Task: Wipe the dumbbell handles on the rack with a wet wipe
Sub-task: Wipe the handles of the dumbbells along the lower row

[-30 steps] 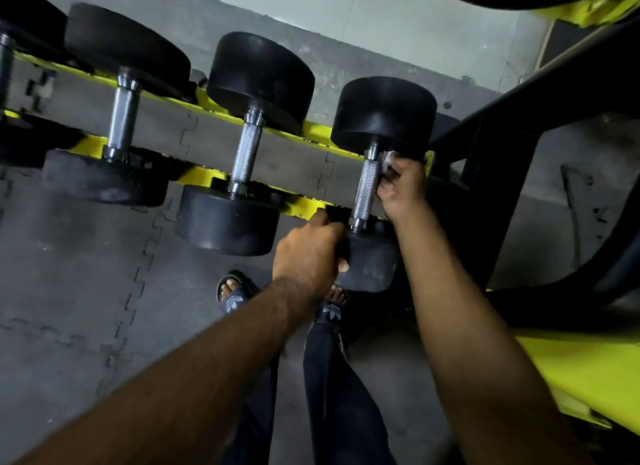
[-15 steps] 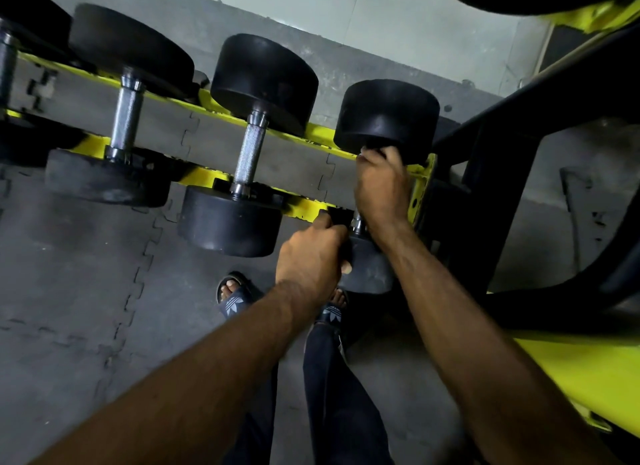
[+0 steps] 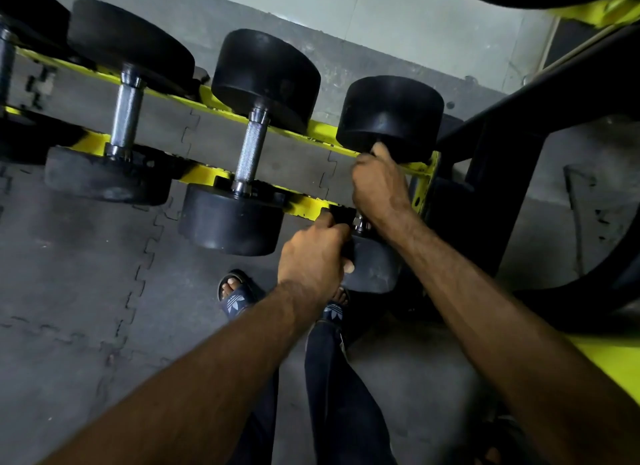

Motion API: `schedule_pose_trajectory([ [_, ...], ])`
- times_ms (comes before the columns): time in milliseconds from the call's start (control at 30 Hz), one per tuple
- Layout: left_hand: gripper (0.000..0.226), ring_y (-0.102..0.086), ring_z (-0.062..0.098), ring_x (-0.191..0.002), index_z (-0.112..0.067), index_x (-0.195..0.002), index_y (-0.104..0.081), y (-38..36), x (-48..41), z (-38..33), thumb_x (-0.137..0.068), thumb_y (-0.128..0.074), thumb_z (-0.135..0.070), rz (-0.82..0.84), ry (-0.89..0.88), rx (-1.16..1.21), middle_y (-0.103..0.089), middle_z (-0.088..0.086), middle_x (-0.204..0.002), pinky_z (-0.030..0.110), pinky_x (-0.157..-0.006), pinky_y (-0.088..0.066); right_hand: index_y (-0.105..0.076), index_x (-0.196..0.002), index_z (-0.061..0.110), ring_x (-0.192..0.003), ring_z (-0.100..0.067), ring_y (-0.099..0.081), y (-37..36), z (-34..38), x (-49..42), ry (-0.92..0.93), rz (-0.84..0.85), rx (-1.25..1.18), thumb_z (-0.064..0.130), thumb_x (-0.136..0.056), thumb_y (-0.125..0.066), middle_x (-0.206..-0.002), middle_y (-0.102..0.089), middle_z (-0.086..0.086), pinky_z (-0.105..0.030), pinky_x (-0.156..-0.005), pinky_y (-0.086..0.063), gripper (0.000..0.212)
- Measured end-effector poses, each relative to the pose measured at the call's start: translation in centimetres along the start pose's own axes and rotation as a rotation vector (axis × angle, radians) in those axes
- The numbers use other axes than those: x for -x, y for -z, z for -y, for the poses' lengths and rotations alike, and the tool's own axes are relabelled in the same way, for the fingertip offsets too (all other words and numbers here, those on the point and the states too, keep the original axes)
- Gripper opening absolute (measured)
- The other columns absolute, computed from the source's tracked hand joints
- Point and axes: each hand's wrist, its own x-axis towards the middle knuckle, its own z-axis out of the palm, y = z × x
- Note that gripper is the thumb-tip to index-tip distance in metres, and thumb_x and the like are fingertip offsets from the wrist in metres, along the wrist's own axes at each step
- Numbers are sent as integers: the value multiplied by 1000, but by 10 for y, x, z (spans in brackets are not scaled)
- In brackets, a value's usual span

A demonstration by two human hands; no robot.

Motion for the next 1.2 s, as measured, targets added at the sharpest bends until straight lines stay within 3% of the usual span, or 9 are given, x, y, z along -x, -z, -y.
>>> schedule_pose_trajectory([
  [133,32,-62,35,-95,-21,-111,-63,1,1,0,-81,-76,-21,11,-20,21,-52,3,-116,46,-74,-54,-68,-68,11,-74,-26,-57,-16,-11,35,-34,-184,-300,11,-78,-69,-73,-64,-6,-30,-68,-46,10],
  [333,30,-62,34,-95,-20,-107,-63,1,0,0,-80,-75,-19,7,-30,16,-53,3,-114,44,-72,-53,-78,-83,14,-70,-7,-65,-17,-32,7,-776,-514,-1100,10,-78,-71,-76,-71,6,-27,-71,-57,9],
  [467,25,-63,34,-91,-21,-99,-64,1,-1,-1,-79,-77,-19,-3,-24,19,-53,2,-110,42,-68,-50,-71,-74,19,-63,-6,-63,-28,-22,31,-921,-368,-1492,-3,-85,-67,-71,-68,6,-25,-59,-56,25],
  [600,25,-63,33,-90,-22,-100,-64,-2,0,0,-79,-77,-17,-22,-27,12,-53,1,-109,41,-65,-49,-68,-79,9,-69,-15,-64,-32,-37,29,-954,-88,-1615,-12,-82,-52,-78,-66,-8,-20,-51,-54,27],
  [733,26,-62,34,-90,-21,-101,-65,-1,0,0,-78,-76,-19,-23,-34,20,-53,1,-107,40,-65,-49,-67,-82,12,-70,-12,-66,-17,-57,-3,-1020,-168,-1750,1,-85,-62,-77,-68,-3,-27,-58,-56,13],
  [867,25,-63,32,-89,-23,-100,-65,0,0,-1,-78,-77,-17,-37,-42,14,-53,0,-106,39,-64,-46,-67,-91,8,-77,-12,-65,-26,-50,19,-933,63,-1777,-5,-89,-59,-86,-69,-2,-22,-65,-57,16],
  [967,24,-63,33,-87,-23,-99,-65,-1,0,-1,-78,-76,-18,-48,-41,16,-53,0,-104,43,-66,-52,-70,-81,0,-67,-21,-66,-32,-44,46,-918,208,-1595,-13,-80,-66,-77,-69,-13,-34,-73,-59,14],
  [1033,24,-63,33,-87,-22,-100,-65,-2,1,0,-79,-76,-18,-48,-41,13,-53,1,-105,44,-67,-53,-73,-73,5,-61,-17,-66,-31,-40,56,-807,152,-1389,-9,-71,-77,-69,-70,-9,-30,-65,-58,14],
  [1200,25,-62,34,-89,-20,-102,-65,-2,1,0,-79,-75,-18,-42,-49,8,-53,2,-107,42,-66,-51,-77,-74,18,-68,-11,-62,-28,-39,55,-162,-128,-761,3,-68,-80,-70,-67,12,-25,-66,-50,16],
])
